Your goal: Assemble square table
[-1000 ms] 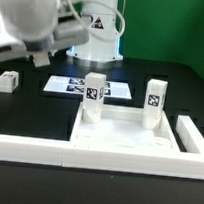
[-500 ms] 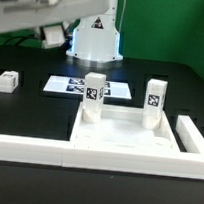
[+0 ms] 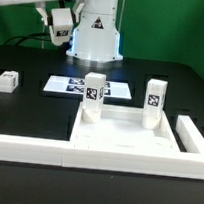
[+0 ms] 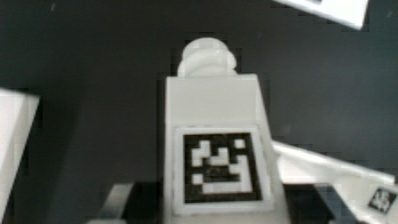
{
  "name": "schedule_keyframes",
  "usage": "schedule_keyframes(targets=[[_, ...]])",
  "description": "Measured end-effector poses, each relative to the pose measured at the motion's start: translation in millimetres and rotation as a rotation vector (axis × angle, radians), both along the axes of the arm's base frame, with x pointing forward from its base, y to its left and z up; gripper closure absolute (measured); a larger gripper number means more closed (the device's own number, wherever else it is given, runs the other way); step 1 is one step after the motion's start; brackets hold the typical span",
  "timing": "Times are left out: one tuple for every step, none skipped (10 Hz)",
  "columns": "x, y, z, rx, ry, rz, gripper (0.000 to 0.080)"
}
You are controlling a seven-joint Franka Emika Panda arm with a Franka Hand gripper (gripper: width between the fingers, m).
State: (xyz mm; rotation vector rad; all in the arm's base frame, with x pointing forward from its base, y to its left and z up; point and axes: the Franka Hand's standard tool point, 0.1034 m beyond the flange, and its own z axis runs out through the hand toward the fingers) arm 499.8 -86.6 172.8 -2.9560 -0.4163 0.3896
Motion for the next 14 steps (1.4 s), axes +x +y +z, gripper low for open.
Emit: schedule_keyframes(targets=[[8.8,1.4,0.9,0.000,-0.080,-0.033,0.0509],[29.1,18.7,12.1,-0.023,-0.195,-0.099,0.0509],[49.8,46.3,25.0,-0.033,-0.275,-0.123,0.0509],[69.8,69.8,34.2,-0.036,-0.356,-0.170,0.0509],[86.7,98.1,47.5,-0.026,-0.397,-0.265,0.0509],[100.2,114.3,57.0,-0.002,-0.448,-0.328,0.0509],[103.7,109.4,56.0,0.001,-0.519,-0.294,0.0509],[105.5,106.1,55.0,-0.002,-0.610,-0.304,0.0509],[106.0,106.2,53.6,-0.003,-0.676,-0.304,0.0509],[104.4,105.6,51.3,-0.005,-0.680,-0.304,0.0509],[104.7,105.8,51.3,-0.005,-0.680,-0.304,0.0509],[105.8,110.0,48.4,0.000,-0.690,-0.326,0.0509],[107.1,133.7,32.4,0.028,-0.759,-0.384,0.0509],[105.9,153.3,9.3,0.041,-0.756,-0.365,0.0509]])
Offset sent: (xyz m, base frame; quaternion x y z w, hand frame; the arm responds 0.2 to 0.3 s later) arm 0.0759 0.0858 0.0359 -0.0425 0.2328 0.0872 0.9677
